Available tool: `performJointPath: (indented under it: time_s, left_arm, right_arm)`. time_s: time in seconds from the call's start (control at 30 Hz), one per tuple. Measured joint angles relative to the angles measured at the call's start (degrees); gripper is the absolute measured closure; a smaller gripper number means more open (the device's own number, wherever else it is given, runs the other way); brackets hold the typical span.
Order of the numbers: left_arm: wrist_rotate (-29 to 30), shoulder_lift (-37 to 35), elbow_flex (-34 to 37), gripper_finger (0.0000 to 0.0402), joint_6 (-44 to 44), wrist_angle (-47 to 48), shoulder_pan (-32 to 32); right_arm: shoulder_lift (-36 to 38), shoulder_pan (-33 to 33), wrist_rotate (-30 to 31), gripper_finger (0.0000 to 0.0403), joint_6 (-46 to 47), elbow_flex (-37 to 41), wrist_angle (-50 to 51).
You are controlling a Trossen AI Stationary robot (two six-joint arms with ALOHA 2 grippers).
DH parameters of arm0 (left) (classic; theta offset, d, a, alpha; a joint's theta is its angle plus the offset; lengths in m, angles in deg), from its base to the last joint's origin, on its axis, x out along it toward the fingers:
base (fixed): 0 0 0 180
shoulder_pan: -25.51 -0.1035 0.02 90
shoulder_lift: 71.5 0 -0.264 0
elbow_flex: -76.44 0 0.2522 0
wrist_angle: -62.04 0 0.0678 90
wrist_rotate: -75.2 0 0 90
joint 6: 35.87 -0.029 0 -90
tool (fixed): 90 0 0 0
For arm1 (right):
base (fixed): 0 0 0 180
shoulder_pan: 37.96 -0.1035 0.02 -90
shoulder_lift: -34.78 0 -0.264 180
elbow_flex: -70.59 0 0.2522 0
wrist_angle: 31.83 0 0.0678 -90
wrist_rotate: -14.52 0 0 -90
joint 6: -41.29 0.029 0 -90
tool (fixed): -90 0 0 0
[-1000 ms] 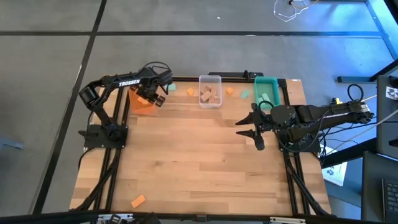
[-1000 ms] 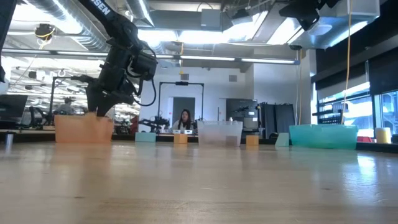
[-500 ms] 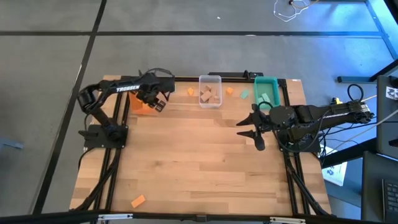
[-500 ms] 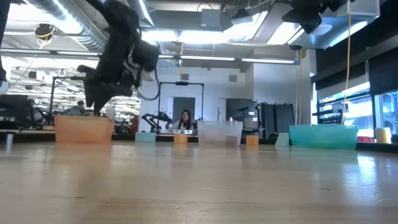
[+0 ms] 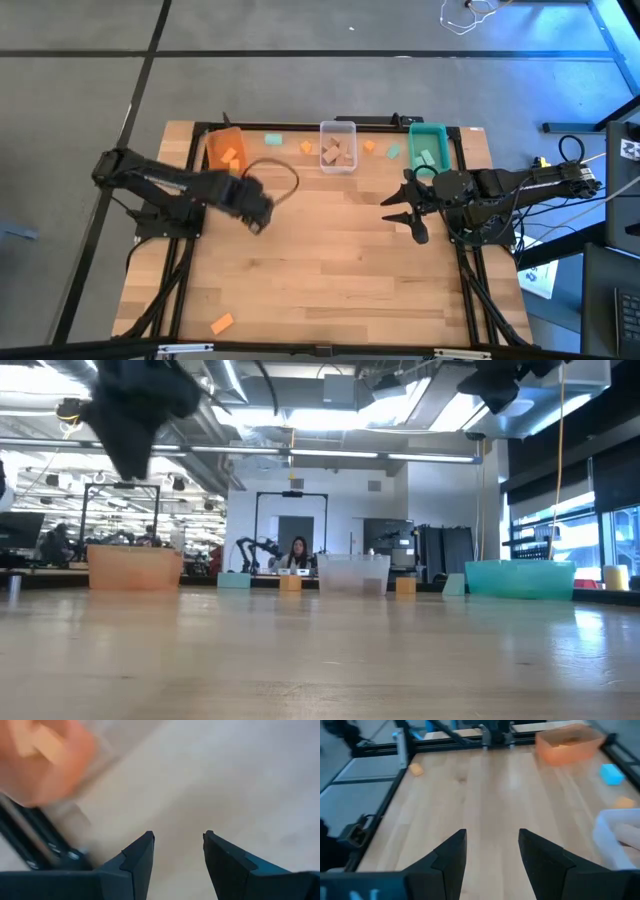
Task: Sort & place blocks by color
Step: Put the orange block into the orange bin
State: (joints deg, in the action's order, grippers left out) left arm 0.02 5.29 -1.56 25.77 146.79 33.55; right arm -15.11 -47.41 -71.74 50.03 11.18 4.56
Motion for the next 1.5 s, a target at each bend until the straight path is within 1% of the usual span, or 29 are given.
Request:
performJointPath:
  time_s: [0.1,0.27,0.43,0.5,0.63,0.77,0.93,1.0,1.13,1.3,1.5]
  left_arm:
    - [-0.7,0.0,0.0,0.0240,9.5,-0.1,9.2]
    - [-1.1,0.9,0.0,0.0240,25.2,-2.0,22.5]
    - [-1.1,0.9,0.0,0.0240,39.2,-6.6,33.8]
    - [-1.1,0.9,0.0,0.0240,42.0,-9.0,37.5]
    - [-1.3,1.8,0.0,0.0241,42.3,-13.2,43.3]
    - [-5.4,4.8,0.0,0.0242,38.1,-17.5,47.5]
    - [-8.3,11.0,0.0,0.0243,31.6,-26.5,50.8]
    - [-9.8,13.5,0.0,0.0243,30.9,-29.8,51.7]
    - [-9.4,18.3,0.0,0.0243,30.7,-33.8,53.1]
    - [-9.8,23.0,0.0,0.0243,30.8,-35.1,54.7]
    - [-9.6,24.6,0.0,0.0243,31.5,-33.7,55.4]
  right_arm:
    - [0.0,0.0,-2.4,0.0222,-0.4,0.0,0.0]
    - [0.0,0.0,-2.4,0.0222,-1.9,0.0,0.0]
    - [0.0,0.0,-2.4,0.0222,-2.0,0.0,0.0]
    - [0.0,0.0,-2.4,0.0222,-2.0,0.0,-0.1]
    - [0.0,0.0,-2.4,0.0222,-2.2,0.0,-0.1]
    - [0.0,0.0,-2.4,0.0222,-2.0,0.0,-0.1]
    - [0.0,0.0,-2.4,0.0222,-1.5,0.0,-0.1]
    - [0.0,0.0,-2.3,0.0222,-1.5,0.0,-0.1]
    - [0.0,0.0,-0.5,0.0222,-1.4,0.0,-0.1]
    - [0.0,0.0,1.1,0.0222,-1.3,0.0,-0.1]
    - [0.0,0.0,1.2,0.0222,-1.3,0.0,-1.1]
